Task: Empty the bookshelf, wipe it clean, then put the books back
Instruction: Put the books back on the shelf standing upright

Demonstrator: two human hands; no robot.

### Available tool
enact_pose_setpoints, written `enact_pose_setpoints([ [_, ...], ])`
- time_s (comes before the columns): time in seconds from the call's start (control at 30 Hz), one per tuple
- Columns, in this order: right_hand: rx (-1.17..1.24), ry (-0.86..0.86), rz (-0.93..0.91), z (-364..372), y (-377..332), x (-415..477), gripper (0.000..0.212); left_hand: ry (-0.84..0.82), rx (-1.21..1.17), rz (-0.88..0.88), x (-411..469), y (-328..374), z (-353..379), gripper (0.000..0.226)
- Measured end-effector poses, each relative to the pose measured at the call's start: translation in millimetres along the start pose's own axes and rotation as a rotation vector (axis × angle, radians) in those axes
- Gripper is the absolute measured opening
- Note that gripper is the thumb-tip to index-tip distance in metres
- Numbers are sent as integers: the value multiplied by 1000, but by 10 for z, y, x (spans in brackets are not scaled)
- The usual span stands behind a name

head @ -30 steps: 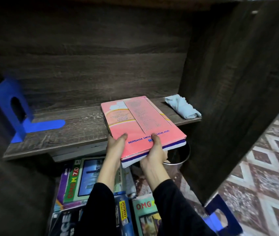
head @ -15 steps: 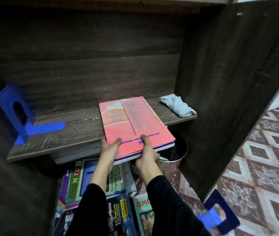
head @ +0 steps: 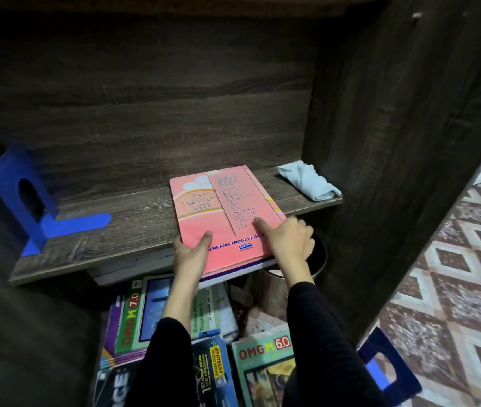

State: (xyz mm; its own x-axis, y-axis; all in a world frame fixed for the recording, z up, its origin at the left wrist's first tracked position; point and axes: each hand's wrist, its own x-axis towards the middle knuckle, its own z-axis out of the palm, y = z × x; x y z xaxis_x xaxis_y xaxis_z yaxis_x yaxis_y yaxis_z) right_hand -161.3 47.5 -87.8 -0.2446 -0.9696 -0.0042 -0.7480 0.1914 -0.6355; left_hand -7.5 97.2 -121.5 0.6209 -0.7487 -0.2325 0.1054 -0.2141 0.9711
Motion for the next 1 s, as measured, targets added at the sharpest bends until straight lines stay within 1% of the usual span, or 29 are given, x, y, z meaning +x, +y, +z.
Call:
enact_pose_setpoints([
  [0.1, -68, -25, 4, -36, -100, 38, 86, 32, 5, 5, -6, 8, 39, 69],
  [0.2, -105, -87, 29, -88, -188, 84, 90, 64, 70, 22, 6, 0, 43, 66],
  [0.27, -130, -128, 34, -207, -238, 102, 92, 61, 82, 21, 8, 1, 5, 61],
  [0.33, -146, -186, 23, -355, -286, 210, 90, 40, 28, -6, 22, 30, -52, 52],
  [0.37, -109, -238, 25, -424, -293, 280, 92, 23, -8, -22, 21, 56, -93, 44],
  [0.4, 24, -311, 34, -477, -283, 343, 97, 6, -45, -40, 26, 79, -135, 36],
  [0.43, 245, -413, 58, -488, -264, 394, 103, -9, -77, -57, 35, 104, -191, 32],
  [0.47, 466, -520, 85, -466, -235, 424, 101, -24, -102, -69, 42, 130, -242, 29],
  [0.5, 622, -630, 103, -419, -224, 434, 94, -35, -115, -79, 38, 162, -295, 28],
  [0.53, 714, -721, 113, -381, -229, 413, 82, -42, -124, -85, 33, 187, -337, 28],
  [0.57, 757, -770, 113, -354, -235, 382, 67, -50, -129, -89, 19, 211, -364, 29],
  [0.63, 760, -786, 100, -329, -248, 320, 43, -52, -134, -99, 0, 231, -401, 26],
  [0.7, 788, -784, 98, -334, -241, 273, 29, -48, -124, -104, -21, 240, -416, 16],
  [0.8, 870, -769, 79, -344, -256, 224, 23, -26, -129, -111, -35, 252, -446, 15],
  [0.87, 919, -756, 37, -361, -311, 185, 21, -20, -144, -127, -51, 265, -488, 22],
  [0.93, 970, -744, -6, -387, -368, 157, 18, -26, -168, -131, -77, 288, -523, 24],
  [1.0, 1021, -723, -63, -414, -430, 108, 20, -12, -216, -89, -95, 309, -566, 26],
])
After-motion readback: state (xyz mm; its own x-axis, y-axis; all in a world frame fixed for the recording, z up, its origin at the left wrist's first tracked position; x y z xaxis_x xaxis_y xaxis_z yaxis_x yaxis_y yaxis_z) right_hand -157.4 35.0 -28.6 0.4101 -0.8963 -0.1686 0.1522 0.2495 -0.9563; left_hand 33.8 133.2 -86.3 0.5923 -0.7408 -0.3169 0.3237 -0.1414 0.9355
